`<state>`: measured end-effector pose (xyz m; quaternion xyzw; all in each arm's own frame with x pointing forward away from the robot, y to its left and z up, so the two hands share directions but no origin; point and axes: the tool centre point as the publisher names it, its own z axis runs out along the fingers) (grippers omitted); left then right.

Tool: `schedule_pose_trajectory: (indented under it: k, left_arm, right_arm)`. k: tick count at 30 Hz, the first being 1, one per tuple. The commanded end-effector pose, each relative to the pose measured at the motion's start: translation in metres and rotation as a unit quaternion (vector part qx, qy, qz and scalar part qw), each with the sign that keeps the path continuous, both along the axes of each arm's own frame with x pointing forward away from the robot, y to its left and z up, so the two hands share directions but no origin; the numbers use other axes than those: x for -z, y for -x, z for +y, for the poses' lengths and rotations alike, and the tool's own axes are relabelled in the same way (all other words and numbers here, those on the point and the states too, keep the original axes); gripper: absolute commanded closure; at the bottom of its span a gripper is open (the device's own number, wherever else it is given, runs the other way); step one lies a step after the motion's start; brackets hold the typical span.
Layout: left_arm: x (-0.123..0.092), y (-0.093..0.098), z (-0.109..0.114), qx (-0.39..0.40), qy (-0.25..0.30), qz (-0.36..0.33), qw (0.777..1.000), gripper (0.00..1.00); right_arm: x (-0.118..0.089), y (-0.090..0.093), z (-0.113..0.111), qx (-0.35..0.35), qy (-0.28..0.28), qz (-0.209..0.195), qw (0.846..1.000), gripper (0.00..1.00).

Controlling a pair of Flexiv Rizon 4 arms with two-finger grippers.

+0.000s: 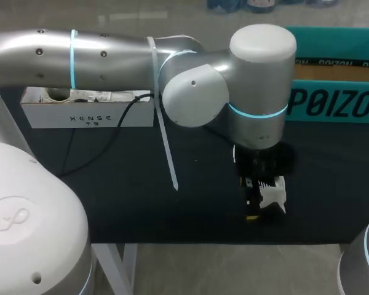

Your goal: Take the shoe out of the shoebox, open the shoe tongue, remove and reinsert the insole, then place the shoe into the shoebox

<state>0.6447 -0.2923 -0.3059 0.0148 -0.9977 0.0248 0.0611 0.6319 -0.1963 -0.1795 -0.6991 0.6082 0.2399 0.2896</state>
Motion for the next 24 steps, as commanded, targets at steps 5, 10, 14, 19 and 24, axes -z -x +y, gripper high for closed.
schedule_pose_trajectory:
  k: [5,10,14,19,24]
  left_arm:
    - [0.000,-0.015,-0.044,0.015,-0.029,-0.006,0.999,0.00]
    - [0.008,-0.020,-0.053,0.006,-0.026,-0.003,1.000,0.00]
    - [0.021,-0.022,-0.054,-0.003,-0.025,0.009,1.000,0.00]
    - [0.034,-0.025,-0.053,-0.017,-0.034,0.016,0.999,0.00]
    - [0.040,-0.030,-0.052,-0.020,-0.033,0.009,0.999,0.00]
  right_arm:
    - [0.000,0.008,0.001,0.124,-0.023,-0.129,0.984,0.00]
    - [0.000,0.008,0.001,0.124,-0.023,-0.129,0.984,0.00]
    - [0.000,0.008,0.001,0.124,-0.023,-0.129,0.984,0.00]
    - [0.000,0.008,0.001,0.124,-0.023,-0.129,0.984,0.00]
    - [0.000,0.008,0.001,0.124,-0.023,-0.129,0.984,0.00]
